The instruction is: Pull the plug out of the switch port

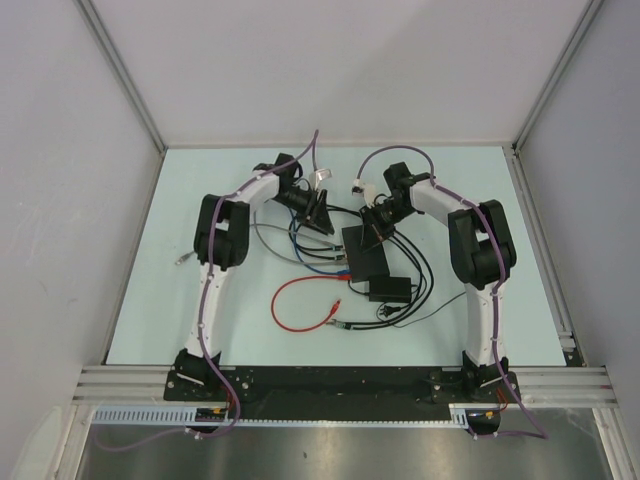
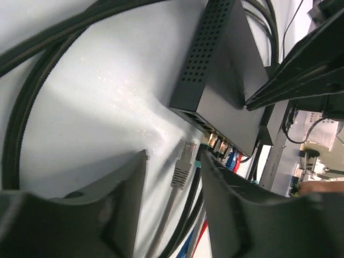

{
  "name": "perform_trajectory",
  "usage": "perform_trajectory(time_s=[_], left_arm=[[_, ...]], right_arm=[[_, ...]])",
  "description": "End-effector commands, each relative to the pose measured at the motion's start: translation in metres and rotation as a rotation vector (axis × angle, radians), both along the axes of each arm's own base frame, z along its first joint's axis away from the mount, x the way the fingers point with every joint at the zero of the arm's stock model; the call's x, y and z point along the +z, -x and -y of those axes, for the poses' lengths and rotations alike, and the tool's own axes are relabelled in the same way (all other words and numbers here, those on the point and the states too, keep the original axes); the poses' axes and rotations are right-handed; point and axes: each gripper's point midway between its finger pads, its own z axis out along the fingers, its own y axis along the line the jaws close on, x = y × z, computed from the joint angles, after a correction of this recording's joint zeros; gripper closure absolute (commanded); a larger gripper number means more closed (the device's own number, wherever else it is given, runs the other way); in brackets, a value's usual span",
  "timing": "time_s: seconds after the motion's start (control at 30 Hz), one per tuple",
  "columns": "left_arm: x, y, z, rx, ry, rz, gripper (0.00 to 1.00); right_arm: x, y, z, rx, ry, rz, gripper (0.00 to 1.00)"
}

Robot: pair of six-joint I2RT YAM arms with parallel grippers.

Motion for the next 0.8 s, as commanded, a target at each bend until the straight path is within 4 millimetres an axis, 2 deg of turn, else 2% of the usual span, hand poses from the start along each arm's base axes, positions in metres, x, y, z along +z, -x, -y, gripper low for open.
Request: perform_trajectory(time_s=[0.0,0.07,0.13,0.3,0.4,0.57,0.67,0.7,0.77], left_arm=[[0.039,-0.032,-0.022,-0.051,-0.074,0.308,0.45],[0.048,-0.036,-0.030,-0.117,-0.110,0.409,0.43],[0.050,-0.025,-0.038,-0.181,-0.155,0.424,0.42],[0.038,-0.016,-0.059,-0.345,-0.323,0.572,0.41],[0.025,-0.011,-0.063,-0.403,-0.368,0.589,0.42],[0.014,-0.004,-0.062,-0.431,-0.368,0.569,0.43],[0.009,-0.005,-0.062,-0.427,-0.369,0.563,0.48],[0.007,-0.005,-0.061,-0.428,-0.372,0.560,0.54],[0.006,-0.001,-0.062,-0.439,-0.361,0.545,0.55]], right_arm=[[-0.091,0.027,0.042,0.050,0.302,-0.073,0.95],[-0.091,0.027,0.042,0.050,0.302,-0.073,0.95],[-0.092,0.027,0.043,0.046,0.302,-0.078,0.95],[-0.091,0.025,0.043,0.042,0.299,-0.080,0.94],[-0.092,0.025,0.043,0.043,0.299,-0.083,0.94],[-0.092,0.026,0.043,0.042,0.300,-0.083,0.94],[-0.092,0.025,0.043,0.040,0.300,-0.079,0.94],[-0.092,0.025,0.042,0.042,0.301,-0.080,0.94],[-0.092,0.025,0.042,0.042,0.300,-0.079,0.94]])
